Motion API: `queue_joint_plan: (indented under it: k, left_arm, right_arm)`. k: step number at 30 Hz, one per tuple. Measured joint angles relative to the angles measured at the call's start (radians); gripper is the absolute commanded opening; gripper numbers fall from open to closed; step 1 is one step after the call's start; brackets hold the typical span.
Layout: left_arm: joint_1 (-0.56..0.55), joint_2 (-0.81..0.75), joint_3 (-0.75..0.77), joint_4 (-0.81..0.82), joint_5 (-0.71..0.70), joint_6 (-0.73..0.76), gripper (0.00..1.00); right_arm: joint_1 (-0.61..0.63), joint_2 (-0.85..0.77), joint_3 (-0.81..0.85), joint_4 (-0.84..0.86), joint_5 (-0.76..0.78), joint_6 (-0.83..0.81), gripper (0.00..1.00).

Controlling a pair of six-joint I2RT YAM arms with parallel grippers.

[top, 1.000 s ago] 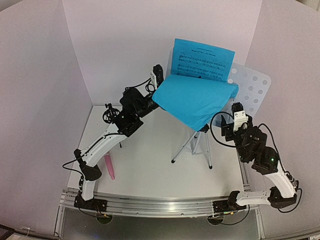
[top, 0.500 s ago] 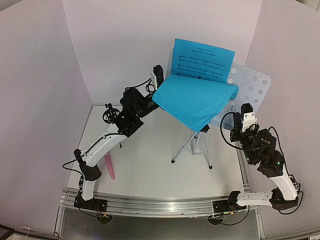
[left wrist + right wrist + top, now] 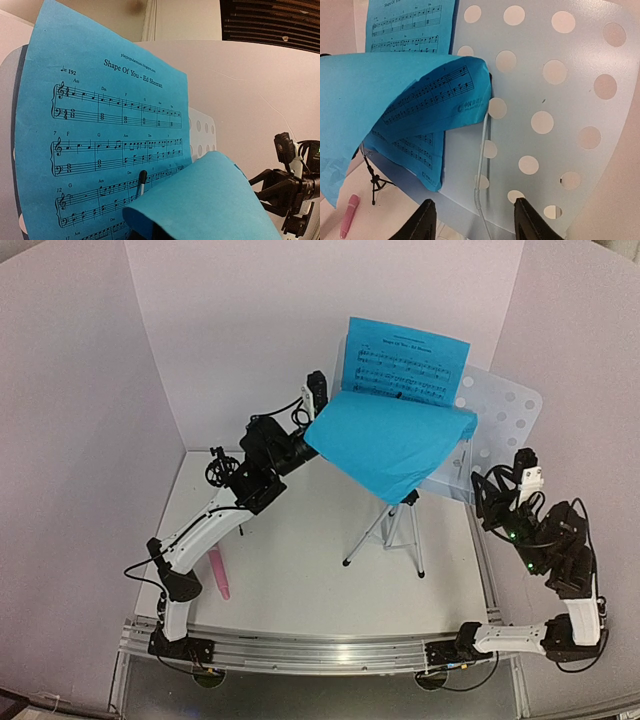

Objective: Set up the instrument practice props

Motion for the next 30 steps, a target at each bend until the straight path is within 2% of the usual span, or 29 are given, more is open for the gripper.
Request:
queue_joint_plan:
  k: [6, 12, 17, 22, 24, 27, 30]
  left_arm:
    - [0.000, -0.024, -0.046, 0.006, 0.009, 0.000, 0.00]
    - [0.000, -0.039, -0.077, 0.007, 0.022, -0.007, 0.00]
    - [0.000, -0.046, -0.079, 0.012, 0.028, -0.008, 0.00]
    - [0.000, -0.051, -0.080, 0.016, 0.028, -0.008, 0.00]
    - [0.000, -0.053, -0.082, 0.016, 0.028, -0.008, 0.00]
    - [0.000, -0.058, -0.085, 0.016, 0.028, -0.008, 0.00]
    - [0.000, -0.059, -0.085, 0.018, 0.028, -0.008, 0.00]
  right_arm:
    - [0.000, 0.119, 0.163, -0.136, 0.062, 0.091, 0.59]
    - [0.000, 0.216, 0.203, -0.199, 0.146, 0.140, 0.54]
    - [0.000, 0.250, 0.203, -0.225, 0.196, 0.146, 0.39]
    - [0.000, 0.251, 0.203, -0.227, 0.238, 0.144, 0.29]
    - [0.000, 0.250, 0.201, -0.226, 0.249, 0.142, 0.18]
    - [0.000, 0.239, 0.187, -0.223, 0.256, 0.143, 0.07]
    - [0.000, 0.227, 0.177, -0.218, 0.257, 0.144, 0.04]
